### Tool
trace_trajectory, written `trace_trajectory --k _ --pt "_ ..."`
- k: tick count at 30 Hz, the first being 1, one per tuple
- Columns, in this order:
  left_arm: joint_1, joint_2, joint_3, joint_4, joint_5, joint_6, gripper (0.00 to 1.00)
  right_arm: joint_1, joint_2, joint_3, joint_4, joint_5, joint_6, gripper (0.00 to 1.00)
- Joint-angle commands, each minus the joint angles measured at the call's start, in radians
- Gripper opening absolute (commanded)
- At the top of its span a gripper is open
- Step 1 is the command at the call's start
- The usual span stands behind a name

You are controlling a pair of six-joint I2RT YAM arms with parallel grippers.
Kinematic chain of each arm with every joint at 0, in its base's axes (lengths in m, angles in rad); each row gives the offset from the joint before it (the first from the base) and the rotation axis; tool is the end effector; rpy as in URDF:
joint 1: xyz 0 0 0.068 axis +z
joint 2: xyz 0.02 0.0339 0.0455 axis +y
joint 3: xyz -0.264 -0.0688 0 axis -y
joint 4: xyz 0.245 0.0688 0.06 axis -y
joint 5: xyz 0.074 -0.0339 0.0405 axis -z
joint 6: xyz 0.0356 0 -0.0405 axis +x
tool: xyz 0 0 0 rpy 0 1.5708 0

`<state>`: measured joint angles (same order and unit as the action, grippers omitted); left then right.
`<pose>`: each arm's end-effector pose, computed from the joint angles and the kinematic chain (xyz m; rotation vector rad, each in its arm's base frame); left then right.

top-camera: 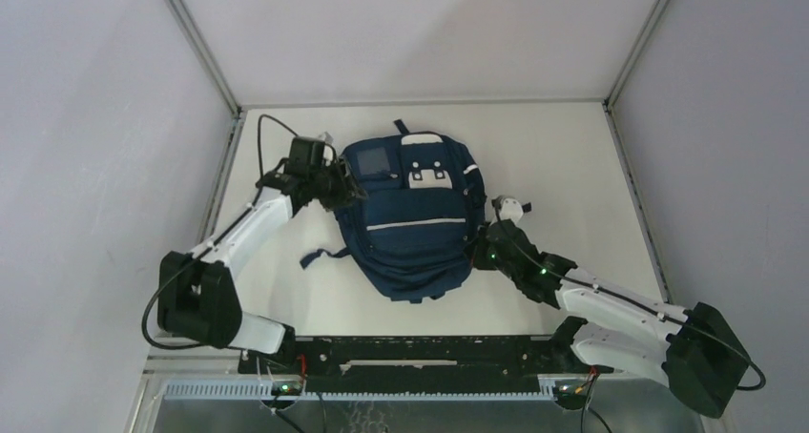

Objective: Pack the student bag
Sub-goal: Zip the student bag at the center of the board.

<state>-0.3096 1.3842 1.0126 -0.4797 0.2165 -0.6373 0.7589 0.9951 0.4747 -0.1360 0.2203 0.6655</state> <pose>0.2765 -0.0965 0.2581 -0.3086 2.4966 -0.6742 0.1540 0.1353 0.1988 0.0173 2.2631 0.5373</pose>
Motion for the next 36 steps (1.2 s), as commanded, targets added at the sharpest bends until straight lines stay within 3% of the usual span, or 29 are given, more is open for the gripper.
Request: trace_trajectory --k 1,5,9,13,16,19,27,36 --pt "-0.011 0.027 0.168 -0.038 -0.055 0.101 0.55 0.118 0.008 0.064 -0.027 0.076 0.036 0.0" --pt "-0.1 -0.099 0.1 -0.057 -0.119 0.092 0.59 0.163 0.037 0.082 -0.017 0.082 0.076 0.0" --pt "-0.175 -0.273 -0.055 -0.013 -0.136 -0.067 0.58 0.158 0.091 0.082 0.009 0.082 0.077 0.0" --pt "-0.339 -0.358 -0.182 0.082 -0.204 -0.281 0.6 0.143 0.122 0.082 0.039 0.061 0.067 0.0" --pt "-0.46 -0.32 -0.206 0.147 -0.214 -0.403 0.65 0.124 0.118 0.082 0.022 0.059 0.066 0.0" --pt "-0.504 -0.24 -0.167 0.15 -0.213 -0.441 0.68 0.107 0.095 0.081 -0.019 0.066 0.065 0.0" --pt "-0.528 -0.087 -0.125 0.146 -0.213 -0.589 0.74 0.103 0.032 0.081 -0.074 0.088 0.065 0.0" --pt "-0.525 0.011 -0.079 0.146 -0.32 -0.675 0.68 0.124 0.033 0.081 -0.075 0.094 0.072 0.0"
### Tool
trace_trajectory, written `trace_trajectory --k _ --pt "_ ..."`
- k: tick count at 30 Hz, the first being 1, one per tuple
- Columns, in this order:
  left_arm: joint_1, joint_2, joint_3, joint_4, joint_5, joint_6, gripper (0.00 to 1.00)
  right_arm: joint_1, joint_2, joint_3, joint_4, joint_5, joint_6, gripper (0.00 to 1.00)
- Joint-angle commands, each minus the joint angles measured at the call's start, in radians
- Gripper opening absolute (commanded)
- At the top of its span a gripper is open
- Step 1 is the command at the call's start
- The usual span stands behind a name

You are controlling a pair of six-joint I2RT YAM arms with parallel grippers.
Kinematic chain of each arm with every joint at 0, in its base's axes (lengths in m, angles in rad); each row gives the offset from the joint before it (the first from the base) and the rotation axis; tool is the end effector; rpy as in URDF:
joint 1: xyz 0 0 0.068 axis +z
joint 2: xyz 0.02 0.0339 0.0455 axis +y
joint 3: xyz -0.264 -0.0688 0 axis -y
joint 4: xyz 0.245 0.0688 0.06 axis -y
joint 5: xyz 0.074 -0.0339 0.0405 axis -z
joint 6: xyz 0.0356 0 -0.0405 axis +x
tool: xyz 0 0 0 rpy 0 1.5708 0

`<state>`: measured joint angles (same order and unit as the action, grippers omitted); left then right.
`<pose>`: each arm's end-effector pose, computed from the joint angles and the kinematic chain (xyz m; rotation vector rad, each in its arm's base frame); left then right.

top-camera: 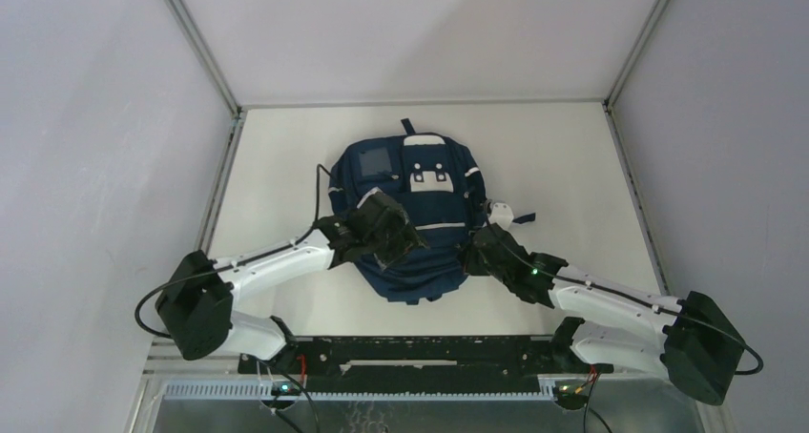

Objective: Pack the student bag
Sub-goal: Zip the student bag at the center of the board.

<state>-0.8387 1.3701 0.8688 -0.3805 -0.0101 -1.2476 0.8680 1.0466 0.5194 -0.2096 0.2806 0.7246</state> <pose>0.1879 -0.2086 0.2225 -0.5465 2.6117 -0.8204 0.1432 0.1538 0.1979 -0.0214 2.3251 0.5056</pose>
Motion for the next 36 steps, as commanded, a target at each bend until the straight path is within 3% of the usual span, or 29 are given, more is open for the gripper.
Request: trace_trajectory --k 1,8,12,21,25,27,29,32,36 --pt "0.006 0.03 0.062 0.048 -0.108 -0.073 0.67 0.019 -0.021 0.037 -0.006 0.039 0.012 0.0" --pt "0.05 0.022 0.006 0.095 -0.146 -0.174 0.49 0.055 -0.05 0.036 -0.032 0.068 0.014 0.0" --pt "0.074 0.0 -0.02 0.115 -0.16 -0.195 0.44 0.091 -0.047 0.037 -0.026 0.072 0.018 0.0" --pt "0.129 0.006 -0.045 0.138 -0.137 -0.21 0.51 0.181 -0.006 0.037 -0.001 0.085 0.053 0.0" --pt "0.131 0.017 -0.055 0.153 -0.117 -0.222 0.41 0.2 0.005 0.037 0.004 0.093 0.071 0.0" --pt "0.135 0.017 -0.065 0.167 -0.109 -0.218 0.25 0.201 0.006 0.037 0.0 0.097 0.073 0.0" --pt "0.137 0.017 -0.073 0.179 -0.093 -0.216 0.02 0.202 0.002 0.037 -0.008 0.104 0.072 0.0" --pt "0.142 0.002 -0.081 0.202 -0.068 -0.189 0.0 0.19 -0.013 0.037 -0.032 0.124 0.045 0.0" --pt "0.165 -0.06 -0.107 0.194 -0.064 -0.118 0.0 0.081 -0.049 0.036 -0.108 0.127 0.016 0.0"
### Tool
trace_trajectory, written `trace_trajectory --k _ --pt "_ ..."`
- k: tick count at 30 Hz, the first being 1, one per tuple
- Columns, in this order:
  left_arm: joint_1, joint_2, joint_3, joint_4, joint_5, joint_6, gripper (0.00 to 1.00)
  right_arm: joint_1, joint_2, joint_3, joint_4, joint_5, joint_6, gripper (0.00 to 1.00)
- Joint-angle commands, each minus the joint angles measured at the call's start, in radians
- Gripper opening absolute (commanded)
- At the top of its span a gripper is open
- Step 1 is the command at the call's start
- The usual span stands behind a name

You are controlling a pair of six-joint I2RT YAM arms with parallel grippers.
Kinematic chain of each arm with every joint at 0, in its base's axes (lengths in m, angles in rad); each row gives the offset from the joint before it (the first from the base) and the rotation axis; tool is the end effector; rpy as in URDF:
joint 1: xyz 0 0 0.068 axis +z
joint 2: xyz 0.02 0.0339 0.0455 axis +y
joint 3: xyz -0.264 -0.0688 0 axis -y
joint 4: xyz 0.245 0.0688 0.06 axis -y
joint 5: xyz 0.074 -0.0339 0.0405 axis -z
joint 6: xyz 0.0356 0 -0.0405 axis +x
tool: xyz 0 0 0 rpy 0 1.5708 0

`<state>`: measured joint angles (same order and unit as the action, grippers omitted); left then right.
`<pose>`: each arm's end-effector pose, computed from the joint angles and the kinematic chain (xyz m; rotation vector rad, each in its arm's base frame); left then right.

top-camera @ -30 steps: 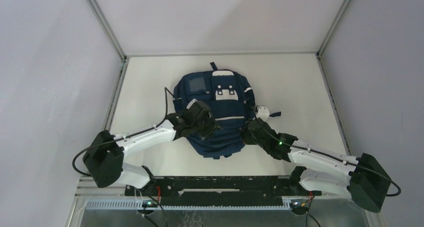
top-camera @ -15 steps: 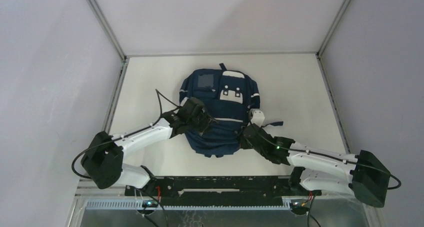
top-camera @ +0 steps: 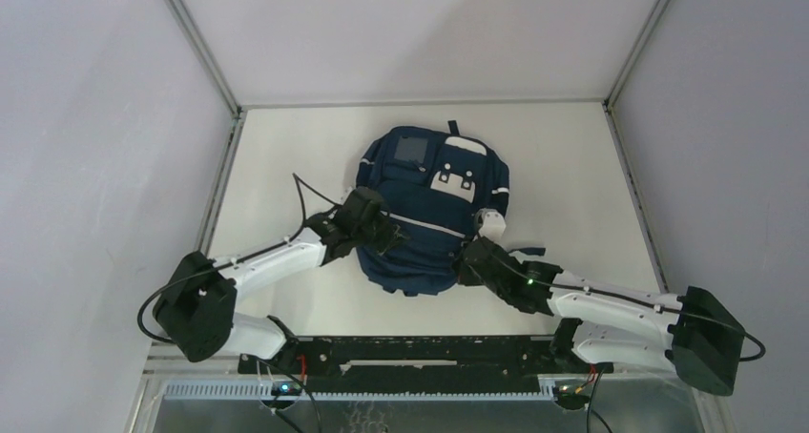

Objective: Pack the student bag
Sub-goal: Zip the student bag at the center of the board.

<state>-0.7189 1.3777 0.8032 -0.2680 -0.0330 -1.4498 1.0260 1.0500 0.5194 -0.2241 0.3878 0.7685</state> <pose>0.2119 -0.1839 0.2080 -0.9590 2.4597 -0.8691 0.1194 0.1711 0.1970 -0.1016 2.3048 0.4952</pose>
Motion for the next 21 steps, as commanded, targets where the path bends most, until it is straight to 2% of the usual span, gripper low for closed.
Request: trace_trajectory --k 1,5,8,16,21 --pt "0.057 -0.087 -0.053 0.083 -0.037 0.104 0.0 -0.109 -0.061 0.035 -0.105 0.017 -0.045 0.0" --pt "0.122 -0.138 -0.066 0.085 0.005 0.281 0.0 -0.234 -0.089 0.033 -0.106 -0.013 -0.106 0.0" --pt "0.201 -0.129 -0.035 0.015 0.051 0.404 0.0 -0.295 -0.099 0.033 -0.089 -0.027 -0.145 0.0" --pt "0.34 -0.063 0.072 -0.119 0.164 0.722 0.0 -0.339 -0.058 0.034 0.027 -0.033 -0.247 0.0" --pt "0.355 -0.056 0.102 -0.15 0.283 0.861 0.0 -0.408 -0.002 0.034 0.113 -0.073 -0.292 0.0"
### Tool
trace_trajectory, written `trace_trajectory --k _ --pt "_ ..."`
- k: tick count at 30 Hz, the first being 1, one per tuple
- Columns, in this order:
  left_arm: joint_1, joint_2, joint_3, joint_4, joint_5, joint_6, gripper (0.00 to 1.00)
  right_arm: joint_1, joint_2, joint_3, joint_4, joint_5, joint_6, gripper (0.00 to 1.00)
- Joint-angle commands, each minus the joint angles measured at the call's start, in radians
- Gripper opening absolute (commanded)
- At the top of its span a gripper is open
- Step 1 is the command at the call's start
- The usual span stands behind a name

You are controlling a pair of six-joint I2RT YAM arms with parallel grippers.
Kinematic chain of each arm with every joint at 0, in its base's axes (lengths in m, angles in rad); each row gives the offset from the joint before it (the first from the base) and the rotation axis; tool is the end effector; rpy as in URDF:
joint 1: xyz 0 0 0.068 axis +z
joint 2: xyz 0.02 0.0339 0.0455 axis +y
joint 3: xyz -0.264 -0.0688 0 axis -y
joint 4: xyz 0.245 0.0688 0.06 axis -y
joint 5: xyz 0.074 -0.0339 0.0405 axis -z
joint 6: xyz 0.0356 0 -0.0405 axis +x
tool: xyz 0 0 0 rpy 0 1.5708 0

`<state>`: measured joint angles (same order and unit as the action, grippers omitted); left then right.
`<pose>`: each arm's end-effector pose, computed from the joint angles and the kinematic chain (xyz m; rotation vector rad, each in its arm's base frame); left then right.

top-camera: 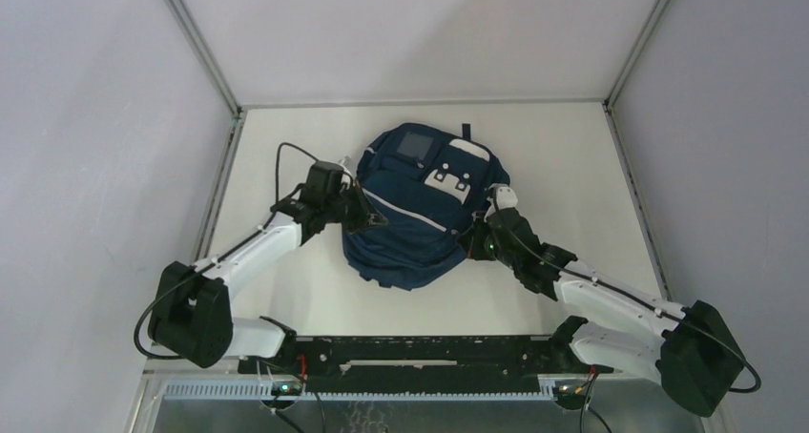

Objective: Pack the student bag
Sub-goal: Zip the student bag at the center of the board.

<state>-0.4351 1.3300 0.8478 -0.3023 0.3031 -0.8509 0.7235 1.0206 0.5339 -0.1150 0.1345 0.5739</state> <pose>0.2479 -0.1270 0.2331 -0.3649 2.5048 -0.9370 0.1656 0.1399 0.2151 -0.0877 2.2267 0.5887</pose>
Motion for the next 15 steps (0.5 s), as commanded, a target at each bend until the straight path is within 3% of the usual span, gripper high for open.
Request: trace_trajectory --k 1,6,13,14,15 --pt "0.072 -0.011 0.057 -0.12 -0.024 0.282 0.0 -0.124 0.044 0.024 0.022 0.167 -0.101 0.0" --pt "0.072 -0.029 0.05 -0.157 -0.01 0.339 0.0 -0.208 0.117 0.056 0.053 0.109 -0.111 0.0" --pt "0.056 -0.036 0.036 -0.137 0.087 0.335 0.0 -0.23 0.111 0.08 0.014 0.108 -0.123 0.0" --pt "0.039 -0.035 0.039 -0.13 0.089 0.321 0.0 -0.232 0.105 0.084 0.0 0.101 -0.123 0.02" --pt "0.013 -0.033 0.046 -0.124 0.068 0.302 0.0 -0.235 0.1 0.089 -0.013 0.095 -0.123 0.17"
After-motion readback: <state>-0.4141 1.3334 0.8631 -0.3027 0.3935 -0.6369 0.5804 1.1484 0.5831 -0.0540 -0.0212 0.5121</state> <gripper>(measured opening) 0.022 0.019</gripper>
